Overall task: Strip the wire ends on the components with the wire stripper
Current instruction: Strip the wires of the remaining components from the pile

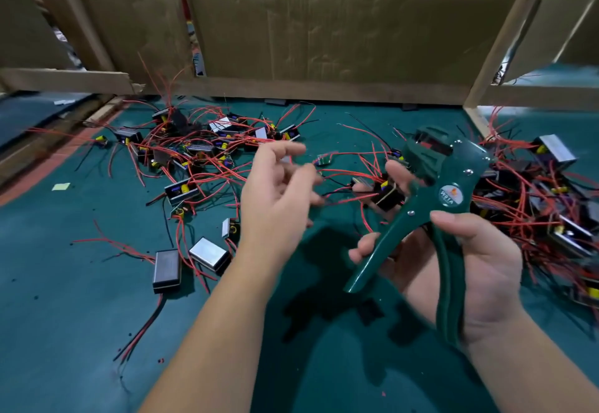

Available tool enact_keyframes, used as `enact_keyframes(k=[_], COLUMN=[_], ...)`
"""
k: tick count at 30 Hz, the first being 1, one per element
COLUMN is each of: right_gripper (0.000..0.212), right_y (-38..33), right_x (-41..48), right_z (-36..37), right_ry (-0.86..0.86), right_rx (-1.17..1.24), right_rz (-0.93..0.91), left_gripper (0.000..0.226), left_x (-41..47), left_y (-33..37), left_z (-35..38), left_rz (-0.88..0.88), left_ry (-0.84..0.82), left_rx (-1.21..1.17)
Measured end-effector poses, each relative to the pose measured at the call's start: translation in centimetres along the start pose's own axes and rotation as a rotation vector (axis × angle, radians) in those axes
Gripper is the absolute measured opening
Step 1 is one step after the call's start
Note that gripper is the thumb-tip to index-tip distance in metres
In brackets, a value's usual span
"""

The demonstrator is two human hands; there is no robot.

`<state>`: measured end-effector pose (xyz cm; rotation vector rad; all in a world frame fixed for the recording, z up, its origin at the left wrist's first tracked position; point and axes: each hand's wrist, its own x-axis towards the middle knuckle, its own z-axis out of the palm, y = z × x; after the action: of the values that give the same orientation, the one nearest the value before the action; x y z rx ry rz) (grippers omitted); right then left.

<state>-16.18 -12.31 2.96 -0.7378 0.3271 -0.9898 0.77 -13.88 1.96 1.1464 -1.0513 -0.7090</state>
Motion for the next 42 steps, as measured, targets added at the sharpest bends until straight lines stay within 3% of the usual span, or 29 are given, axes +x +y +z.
enact_keyframes(k=[1, 3, 5, 8, 10, 12, 14, 18, 22, 25, 27, 29, 31, 33, 36, 38, 40, 42], right_gripper=[0.079, 0.071, 0.061, 0.054, 0.053, 0.052, 0.052, 0.046, 0.045, 0.044, 0.044, 0.049, 0.048, 0.044, 0.045, 0.053, 0.062, 0.065], right_y=[-0.2, -0.5, -0.6, -0.7, -0.7, -0.7, -0.8, -1.2, -1.7, -2.0, -2.0, -1.9, -1.9, -1.8, -1.8, -1.8, -1.8, -1.8], right_x=[-0.1, -0.2, -0.2, -0.3, -0.4, -0.3, -0.3, -0.3, -0.4, -0.5, -0.4, -0.4, -0.3, -0.3, -0.4, -0.4, -0.3, -0.3], right_z=[-0.1, -0.2, -0.3, -0.4, -0.4, -0.4, -0.5, -0.5, -0.7, -0.6, -0.5, -0.4, -0.5, -0.5, -0.4, -0.3, -0.3, -0.2], right_ry=[-0.006, -0.023, -0.046, -0.037, -0.043, -0.059, -0.050, -0.053, -0.078, -0.148, -0.142, -0.060, -0.119, -0.219, -0.156, -0.085, -0.014, -0.004], right_rx=[0.024, 0.073, 0.117, 0.133, 0.146, 0.147, 0.113, 0.105, 0.158, 0.293, 0.328, 0.224, 0.263, 0.372, 0.322, 0.212, 0.141, 0.146], right_rz=[-0.002, -0.003, 0.000, 0.006, 0.015, 0.013, -0.007, -0.023, -0.040, 0.004, 0.012, -0.010, 0.012, 0.064, 0.051, -0.011, -0.037, -0.033], left_gripper=[0.008, 0.038, 0.044, 0.024, 0.012, 0.013, 0.029, 0.053, 0.038, 0.023, 0.013, 0.021, 0.042, 0.055, 0.063, 0.066, 0.059, 0.059], left_x=[0.2, 0.4, 0.5, 0.1, 0.0, 0.1, 0.3, 0.5, 1.4, 1.4, 1.1, 1.0, 1.0, 1.6, 2.8, 3.2, 3.0, 2.7], left_y=[0.2, 0.3, 0.3, 0.3, 0.0, -0.4, -0.7, -0.9, -1.2, -1.0, -0.9, -1.4, -2.3, -3.3, -4.2, -4.3, -4.3, -4.2], left_z=[0.0, -0.4, -0.9, -1.5, -1.6, -1.5, -1.5, -1.6, -3.6, -3.7, -2.6, -1.6, -1.2, -1.7, -3.1, -3.6, -3.6, -3.1], left_rz=[-0.105, -0.263, -0.308, -0.288, -0.248, -0.135, -0.044, -0.148, -0.288, -0.153, 0.098, 0.280, 0.246, 0.134, -0.056, -0.102, -0.006, 0.152], left_ry=[-0.014, -0.102, -0.288, -0.636, -0.718, -0.693, -0.618, -0.403, 0.033, 0.144, 0.144, -0.017, -0.234, -0.324, -0.266, -0.144, 0.094, 0.136], left_rx=[-0.016, 0.019, 0.123, 0.295, 0.368, 0.525, 0.747, 1.018, 1.188, 1.156, 1.023, 0.902, 0.860, 0.956, 1.262, 1.303, 1.219, 1.007])
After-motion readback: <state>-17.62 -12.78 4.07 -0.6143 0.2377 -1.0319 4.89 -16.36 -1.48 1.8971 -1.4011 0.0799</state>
